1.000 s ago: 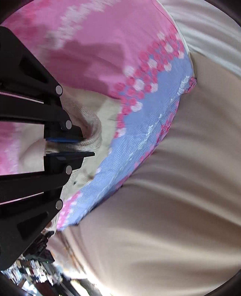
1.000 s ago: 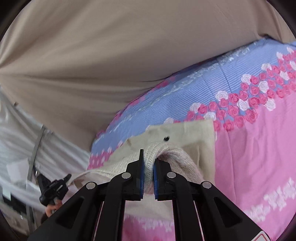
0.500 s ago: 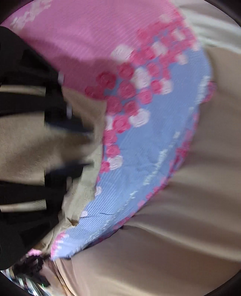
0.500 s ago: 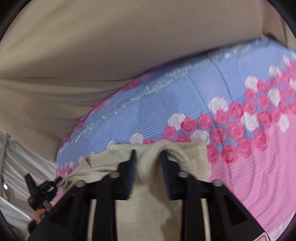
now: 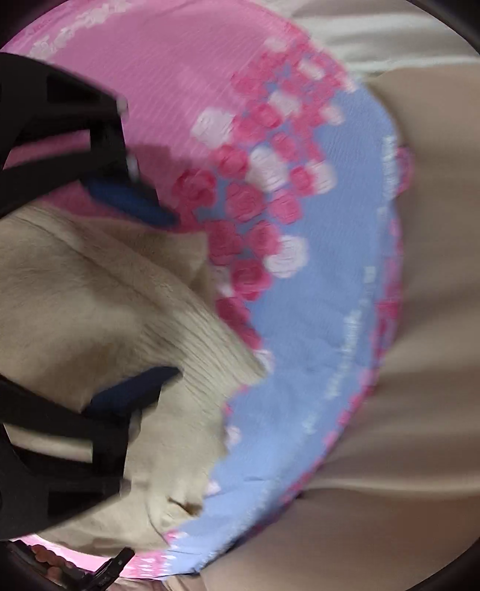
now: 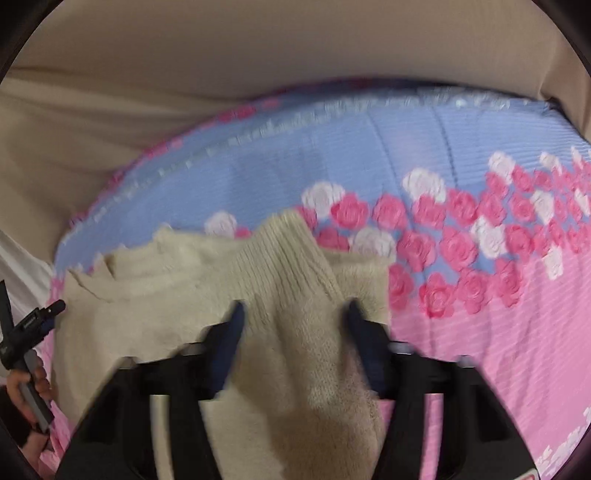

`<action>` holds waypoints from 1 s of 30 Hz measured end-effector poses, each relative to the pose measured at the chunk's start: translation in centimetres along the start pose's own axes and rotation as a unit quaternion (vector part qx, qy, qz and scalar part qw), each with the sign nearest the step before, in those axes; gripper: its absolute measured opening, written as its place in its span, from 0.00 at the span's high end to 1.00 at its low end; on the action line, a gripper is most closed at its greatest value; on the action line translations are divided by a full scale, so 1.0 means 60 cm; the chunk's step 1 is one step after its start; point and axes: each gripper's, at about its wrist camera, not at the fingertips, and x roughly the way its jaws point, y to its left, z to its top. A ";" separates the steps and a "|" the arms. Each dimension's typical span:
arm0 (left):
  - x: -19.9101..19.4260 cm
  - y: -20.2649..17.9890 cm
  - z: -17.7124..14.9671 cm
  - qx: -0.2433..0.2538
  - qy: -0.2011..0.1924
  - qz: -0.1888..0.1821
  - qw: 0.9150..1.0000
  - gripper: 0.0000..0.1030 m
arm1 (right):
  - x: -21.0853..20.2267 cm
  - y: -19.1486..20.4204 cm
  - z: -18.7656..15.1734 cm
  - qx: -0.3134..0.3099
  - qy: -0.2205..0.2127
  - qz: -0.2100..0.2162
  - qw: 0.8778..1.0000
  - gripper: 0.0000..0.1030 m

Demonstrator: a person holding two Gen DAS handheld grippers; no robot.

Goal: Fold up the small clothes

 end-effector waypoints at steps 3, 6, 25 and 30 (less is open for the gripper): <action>-0.018 0.004 0.009 -0.011 -0.020 -0.041 0.999 0.84 | -0.062 -0.002 0.014 0.017 -0.069 0.029 0.997 0.94; -0.028 0.008 0.021 -0.026 -0.032 -0.034 0.999 0.84 | -0.062 -0.036 0.035 0.058 -0.077 0.028 0.995 0.94; -0.140 0.115 -0.227 -0.183 -0.018 -0.048 0.982 0.29 | -0.125 -0.073 -0.250 0.107 -0.010 0.024 0.994 0.42; -0.100 0.100 -0.256 -0.252 0.008 -0.082 0.964 0.25 | -0.092 -0.066 -0.262 0.144 -0.002 0.063 0.987 0.41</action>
